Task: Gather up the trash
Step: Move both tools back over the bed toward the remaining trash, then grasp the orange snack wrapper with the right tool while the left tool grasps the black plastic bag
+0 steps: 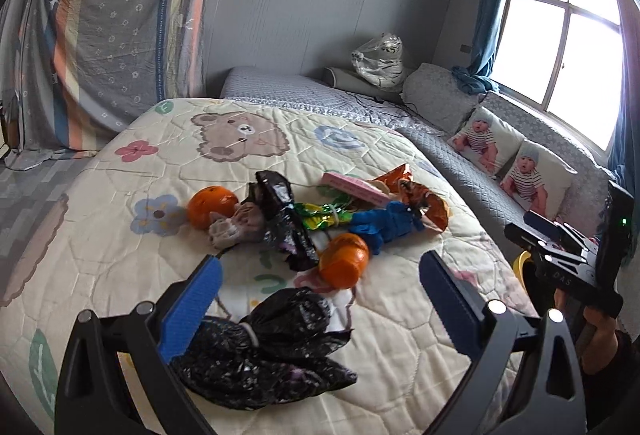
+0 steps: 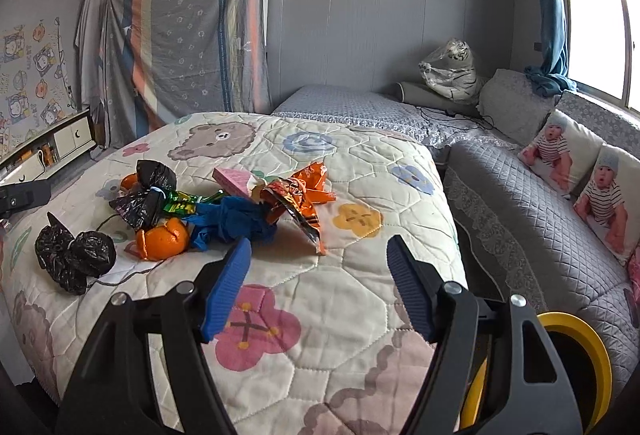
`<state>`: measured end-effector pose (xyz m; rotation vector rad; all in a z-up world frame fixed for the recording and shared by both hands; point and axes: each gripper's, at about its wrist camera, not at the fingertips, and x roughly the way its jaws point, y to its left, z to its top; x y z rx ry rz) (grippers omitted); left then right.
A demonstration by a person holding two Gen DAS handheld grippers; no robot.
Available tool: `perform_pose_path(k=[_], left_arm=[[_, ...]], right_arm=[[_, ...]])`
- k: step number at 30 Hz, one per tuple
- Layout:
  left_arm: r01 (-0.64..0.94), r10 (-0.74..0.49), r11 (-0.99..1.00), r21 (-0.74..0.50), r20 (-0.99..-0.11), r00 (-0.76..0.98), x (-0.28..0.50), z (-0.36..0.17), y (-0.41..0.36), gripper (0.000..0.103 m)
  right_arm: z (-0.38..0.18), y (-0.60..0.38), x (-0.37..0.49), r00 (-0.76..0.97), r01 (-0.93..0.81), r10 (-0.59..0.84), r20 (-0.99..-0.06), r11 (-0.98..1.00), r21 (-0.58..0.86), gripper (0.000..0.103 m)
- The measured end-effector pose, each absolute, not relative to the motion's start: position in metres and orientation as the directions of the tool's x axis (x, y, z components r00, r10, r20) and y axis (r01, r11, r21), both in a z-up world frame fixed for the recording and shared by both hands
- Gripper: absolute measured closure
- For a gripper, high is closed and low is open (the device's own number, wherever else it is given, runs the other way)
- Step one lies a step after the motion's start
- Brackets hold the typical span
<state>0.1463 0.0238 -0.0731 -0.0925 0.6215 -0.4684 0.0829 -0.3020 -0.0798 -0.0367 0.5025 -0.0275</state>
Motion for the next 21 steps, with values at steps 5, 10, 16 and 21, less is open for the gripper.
perform_pose_path(k=[5,10,16,21], left_arm=[[0.375,-0.41,0.909,-0.182,-0.551,0.727,0.136,-0.088,0.036,0.008],[0.368,-0.409,0.909,-0.194,-0.58,0.705,0.14,-0.102,0.042,0.008],[0.319,-0.374,0.926,-0.202,-0.598,0.709,0.142,-0.117,0.055,0.008],[0.246,-0.315,0.949,-0.197,-0.596,0.738,0.136,-0.122,0.072,0.008]], right_arm=[[-0.087,-0.293,0.101,0.87,-0.024,0.003,-0.492,0.999,-0.036,0.035],[-0.092,-0.285,0.12,0.869,-0.055,0.035,-0.494,0.998,-0.025,0.032],[-0.093,-0.279,0.141,0.862,-0.082,0.059,-0.503,0.996,-0.024,0.027],[-0.098,-0.277,0.157,0.852,-0.092,0.067,-0.519,0.996,-0.021,0.027]])
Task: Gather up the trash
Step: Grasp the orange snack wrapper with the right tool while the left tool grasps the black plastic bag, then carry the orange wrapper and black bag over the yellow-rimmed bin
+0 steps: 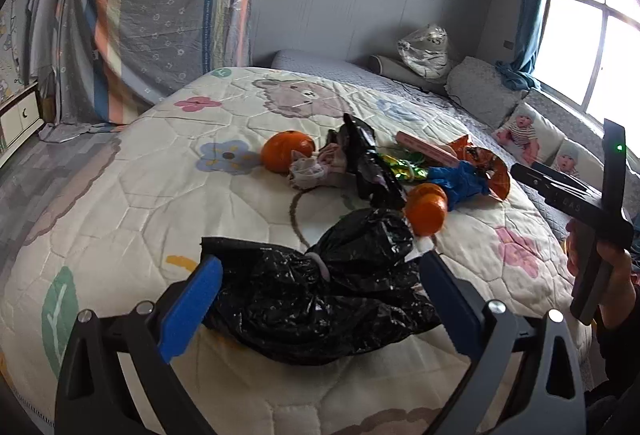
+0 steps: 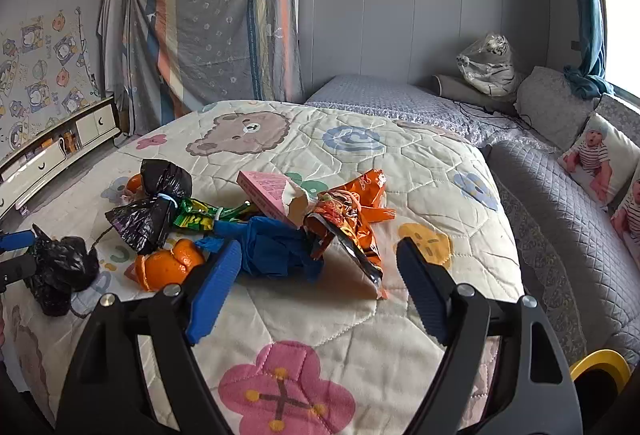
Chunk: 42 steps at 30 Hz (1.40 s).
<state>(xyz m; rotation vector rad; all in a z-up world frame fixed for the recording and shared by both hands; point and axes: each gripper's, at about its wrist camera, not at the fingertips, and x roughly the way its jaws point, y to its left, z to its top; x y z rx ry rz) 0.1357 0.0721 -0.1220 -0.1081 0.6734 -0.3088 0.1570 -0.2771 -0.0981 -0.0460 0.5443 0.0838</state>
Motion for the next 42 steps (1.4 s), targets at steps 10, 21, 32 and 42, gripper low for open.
perform_pose_path(k=[10,21,32,42], left_arm=[[0.238,-0.319,0.948,-0.212,-0.636,0.703,0.156,-0.137,0.076,0.008],[0.222,-0.319,0.948,-0.229,-0.677,0.664,0.195,-0.146,0.064,0.011],[0.298,-0.321,0.942,-0.152,-0.665,0.674,0.2,-0.137,0.047,0.08],[0.315,-0.34,0.937,-0.152,-0.61,0.716,0.183,-0.111,0.053,0.096]], right_arm=[[-0.112,-0.281,0.193,0.815,-0.086,0.076,-0.575,0.996,0.009,0.026],[-0.123,-0.296,0.233,0.772,-0.05,0.074,-0.632,0.997,0.055,0.034],[-0.129,-0.295,0.244,0.753,-0.021,0.034,-0.658,0.999,0.028,0.068],[-0.106,-0.298,0.227,0.799,-0.005,-0.005,-0.601,1.0,-0.015,0.073]])
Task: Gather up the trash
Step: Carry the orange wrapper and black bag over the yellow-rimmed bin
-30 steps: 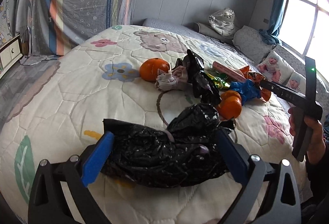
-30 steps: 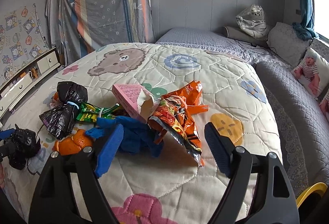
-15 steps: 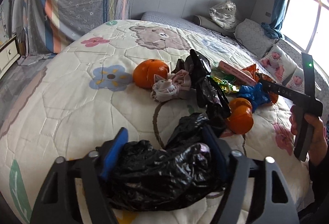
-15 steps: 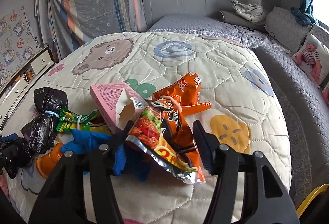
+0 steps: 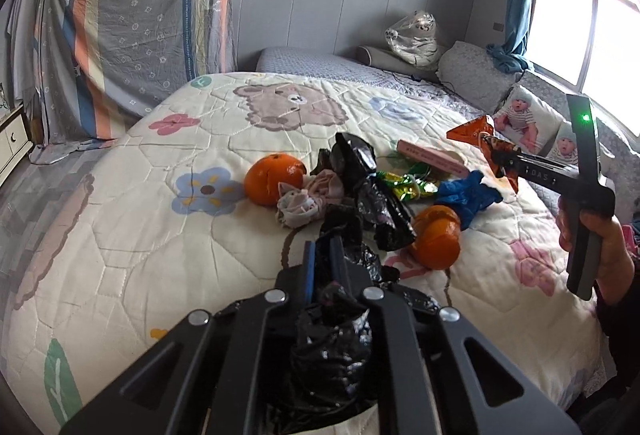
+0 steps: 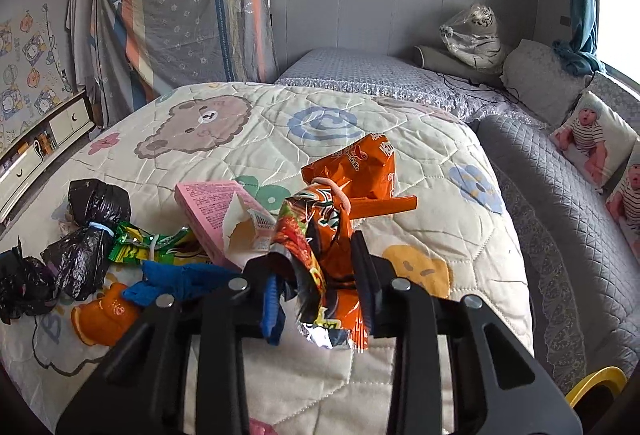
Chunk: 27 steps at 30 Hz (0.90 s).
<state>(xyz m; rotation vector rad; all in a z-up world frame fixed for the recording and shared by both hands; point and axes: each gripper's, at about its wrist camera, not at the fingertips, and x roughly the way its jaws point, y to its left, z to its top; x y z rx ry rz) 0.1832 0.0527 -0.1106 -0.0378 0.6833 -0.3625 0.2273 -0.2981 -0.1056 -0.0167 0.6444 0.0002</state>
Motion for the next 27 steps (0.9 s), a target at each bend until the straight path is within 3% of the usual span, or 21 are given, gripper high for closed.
perform_pose_path(k=[14,27], left_arm=[[0.331,-0.364,0.93,-0.158,-0.508,0.78,0.168,-0.054,0.05,0.096],[0.508,-0.51,0.849,-0.144,-0.473,0.719,0.171,-0.028,-0.04,0.096]], right_arm=[[-0.059,-0.31,0.174,0.868,0.001,-0.006,-0.496,1.0,-0.012,0.073],[-0.037,-0.359,0.106,0.894,0.121,-0.119,-0.431,0.992,-0.024,0.073]])
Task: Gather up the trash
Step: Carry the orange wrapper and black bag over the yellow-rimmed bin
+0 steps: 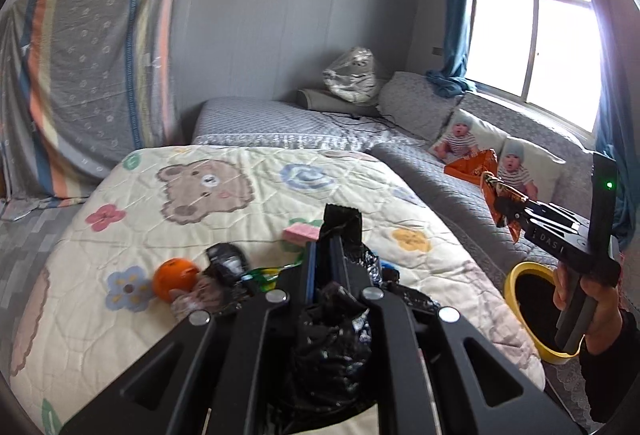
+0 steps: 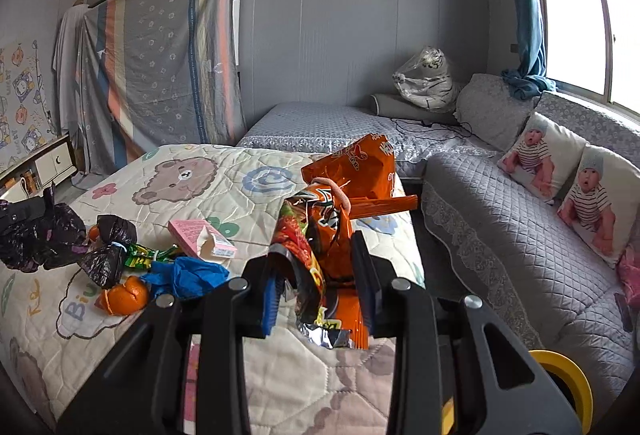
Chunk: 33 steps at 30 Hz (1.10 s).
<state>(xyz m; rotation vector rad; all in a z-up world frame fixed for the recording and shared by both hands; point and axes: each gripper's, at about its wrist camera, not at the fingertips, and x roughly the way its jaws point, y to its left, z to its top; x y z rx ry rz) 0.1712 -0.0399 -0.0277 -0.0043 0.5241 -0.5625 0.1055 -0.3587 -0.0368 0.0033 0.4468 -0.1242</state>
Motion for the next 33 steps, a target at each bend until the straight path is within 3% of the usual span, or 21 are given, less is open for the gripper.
perform_pose_path(k=[12,33], left_arm=[[0.665,-0.645,0.731,-0.152,-0.471,0.602,0.168,-0.023,-0.142,0.096],[0.858,-0.779,0.497,-0.132,-0.504,0.374,0.123,-0.036,-0.305,0.096]], right_arm=[[-0.033,-0.415,0.043,0.872,0.288,-0.282,-0.4,0.957,-0.048,0.073],[-0.065,-0.481,-0.039,0.748,0.51,-0.493,-0.445,0.855,-0.089,0.073]])
